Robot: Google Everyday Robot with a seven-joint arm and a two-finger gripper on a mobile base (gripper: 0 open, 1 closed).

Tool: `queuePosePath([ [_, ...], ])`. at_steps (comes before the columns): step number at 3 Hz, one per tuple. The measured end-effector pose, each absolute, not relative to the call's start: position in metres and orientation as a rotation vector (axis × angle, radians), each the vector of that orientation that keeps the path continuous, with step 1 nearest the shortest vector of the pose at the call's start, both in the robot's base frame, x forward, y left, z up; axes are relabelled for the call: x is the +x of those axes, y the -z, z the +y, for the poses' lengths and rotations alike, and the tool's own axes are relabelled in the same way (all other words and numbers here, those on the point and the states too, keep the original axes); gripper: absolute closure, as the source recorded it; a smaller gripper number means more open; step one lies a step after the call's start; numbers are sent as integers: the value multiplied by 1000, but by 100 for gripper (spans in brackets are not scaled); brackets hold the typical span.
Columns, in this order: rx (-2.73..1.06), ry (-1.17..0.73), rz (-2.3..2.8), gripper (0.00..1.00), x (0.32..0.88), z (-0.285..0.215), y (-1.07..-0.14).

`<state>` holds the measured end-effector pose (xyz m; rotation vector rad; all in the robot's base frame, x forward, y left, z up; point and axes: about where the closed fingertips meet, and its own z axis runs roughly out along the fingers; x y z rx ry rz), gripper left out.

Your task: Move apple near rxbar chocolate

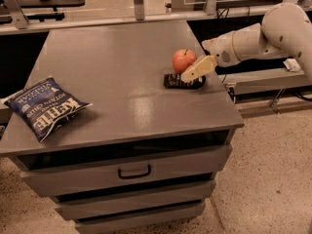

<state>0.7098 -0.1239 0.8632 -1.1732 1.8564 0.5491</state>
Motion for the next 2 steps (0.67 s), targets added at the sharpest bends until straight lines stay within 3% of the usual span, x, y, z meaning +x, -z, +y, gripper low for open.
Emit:
queuePosePath([
  [2,-1102,-512,1714,0,697,-201,-896],
])
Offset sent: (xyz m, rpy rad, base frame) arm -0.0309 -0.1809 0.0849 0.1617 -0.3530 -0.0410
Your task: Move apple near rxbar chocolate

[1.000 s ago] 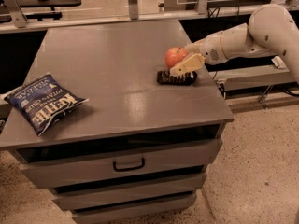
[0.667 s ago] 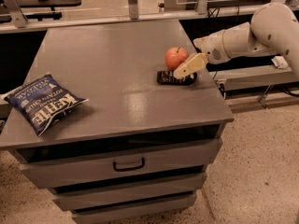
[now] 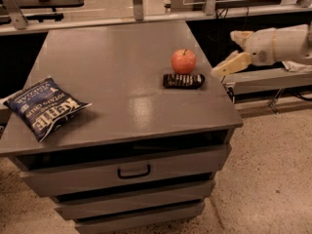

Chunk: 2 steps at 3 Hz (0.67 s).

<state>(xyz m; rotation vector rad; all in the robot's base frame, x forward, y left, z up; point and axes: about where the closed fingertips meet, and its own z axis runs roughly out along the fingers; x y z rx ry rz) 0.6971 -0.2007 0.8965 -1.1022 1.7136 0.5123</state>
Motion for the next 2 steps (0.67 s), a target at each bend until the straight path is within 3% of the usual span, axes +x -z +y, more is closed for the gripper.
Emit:
queuePosePath([
  [1,-1051,-437,1589,0,688,-258,-933],
  [2,-1051,-425,1576,0,689,-261,-939],
])
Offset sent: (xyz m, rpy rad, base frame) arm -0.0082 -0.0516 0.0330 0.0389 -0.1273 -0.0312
